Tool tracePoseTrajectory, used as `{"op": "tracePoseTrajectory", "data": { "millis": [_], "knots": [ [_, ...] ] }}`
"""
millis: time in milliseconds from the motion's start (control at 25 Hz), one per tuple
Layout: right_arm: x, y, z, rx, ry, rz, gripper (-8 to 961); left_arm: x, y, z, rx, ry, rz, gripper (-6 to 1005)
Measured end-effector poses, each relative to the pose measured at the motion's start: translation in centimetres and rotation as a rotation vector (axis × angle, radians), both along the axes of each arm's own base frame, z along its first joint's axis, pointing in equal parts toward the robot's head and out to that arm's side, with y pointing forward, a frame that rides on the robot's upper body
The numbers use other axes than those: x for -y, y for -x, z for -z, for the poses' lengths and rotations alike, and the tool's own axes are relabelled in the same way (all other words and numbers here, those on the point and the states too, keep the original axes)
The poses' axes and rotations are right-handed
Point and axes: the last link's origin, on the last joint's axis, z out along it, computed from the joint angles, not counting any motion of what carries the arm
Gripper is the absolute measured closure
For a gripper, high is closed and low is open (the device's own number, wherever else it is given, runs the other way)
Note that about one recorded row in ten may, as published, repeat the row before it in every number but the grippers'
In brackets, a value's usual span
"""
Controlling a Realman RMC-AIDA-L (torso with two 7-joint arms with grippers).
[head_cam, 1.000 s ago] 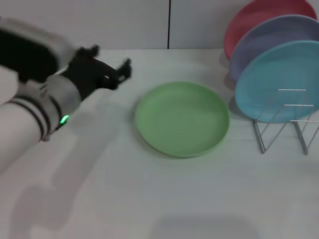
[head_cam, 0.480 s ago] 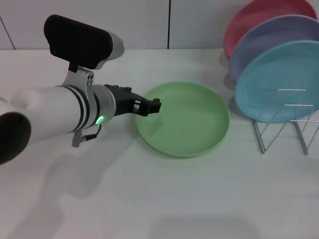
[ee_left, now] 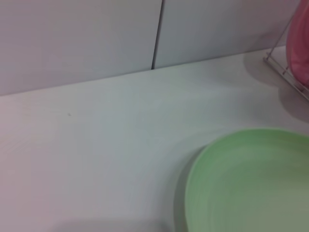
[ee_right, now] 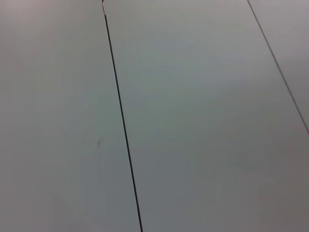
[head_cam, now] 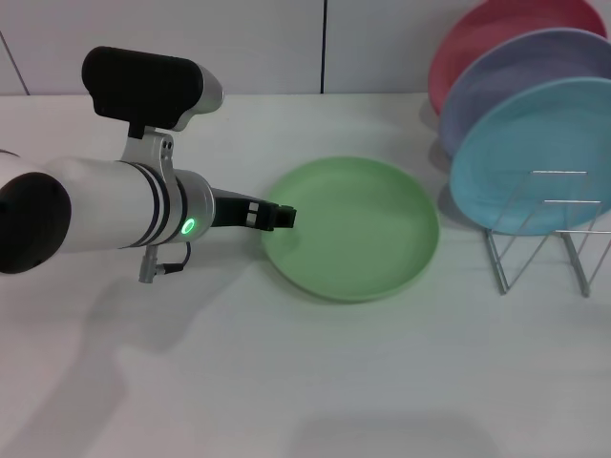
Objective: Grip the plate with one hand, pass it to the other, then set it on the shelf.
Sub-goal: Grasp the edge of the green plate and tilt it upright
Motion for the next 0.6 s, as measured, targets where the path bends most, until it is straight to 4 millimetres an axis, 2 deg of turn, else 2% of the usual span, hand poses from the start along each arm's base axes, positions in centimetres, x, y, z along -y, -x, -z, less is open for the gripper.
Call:
{"op": "tracePoseTrajectory", "data": {
  "millis": [600],
  "knots": [
    [-0.5, -0.1, -0.2, 0.001, 0.008, 0.006, 196, -1.0, 1.2, 1.3, 0.000, 0.050, -0.079, 259]
  ]
}}
